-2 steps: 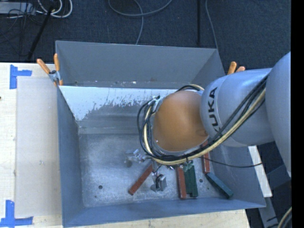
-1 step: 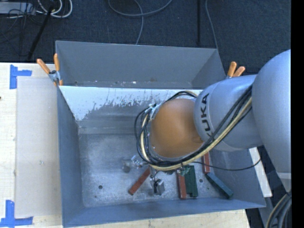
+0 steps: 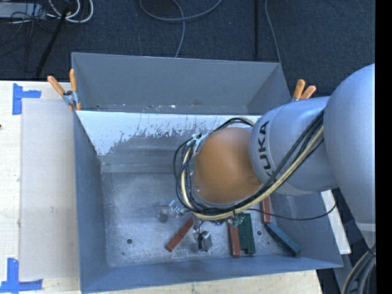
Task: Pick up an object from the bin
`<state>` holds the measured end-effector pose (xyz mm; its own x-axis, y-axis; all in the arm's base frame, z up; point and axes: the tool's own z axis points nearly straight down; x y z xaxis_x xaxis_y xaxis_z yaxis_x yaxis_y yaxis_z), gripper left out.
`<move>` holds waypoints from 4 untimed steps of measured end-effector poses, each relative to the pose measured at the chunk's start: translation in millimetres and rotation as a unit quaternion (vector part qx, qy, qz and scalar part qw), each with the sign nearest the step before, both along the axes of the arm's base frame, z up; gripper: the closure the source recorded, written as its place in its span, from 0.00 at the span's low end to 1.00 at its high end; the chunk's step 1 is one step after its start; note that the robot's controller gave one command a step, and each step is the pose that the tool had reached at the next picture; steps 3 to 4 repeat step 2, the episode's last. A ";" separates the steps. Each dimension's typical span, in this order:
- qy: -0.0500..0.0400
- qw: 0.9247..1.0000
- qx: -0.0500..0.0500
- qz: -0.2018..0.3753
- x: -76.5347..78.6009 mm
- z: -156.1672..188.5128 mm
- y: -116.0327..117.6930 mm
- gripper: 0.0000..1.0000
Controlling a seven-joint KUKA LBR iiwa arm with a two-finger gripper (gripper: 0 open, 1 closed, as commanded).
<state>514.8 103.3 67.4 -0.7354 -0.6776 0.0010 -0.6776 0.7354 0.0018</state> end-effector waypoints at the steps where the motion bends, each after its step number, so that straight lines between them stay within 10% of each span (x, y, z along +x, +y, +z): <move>1: -0.001 1.000 0.000 -0.001 0.4 0.7 0.2 1.00; 2: -0.005 1.000 0.001 -0.004 2.3 101.0 1.4 1.00; 4: -0.005 1.000 0.001 -0.004 2.3 101.0 1.4 1.00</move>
Offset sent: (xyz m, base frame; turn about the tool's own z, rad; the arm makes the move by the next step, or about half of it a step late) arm 0.0000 0.0000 0.0000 0.0000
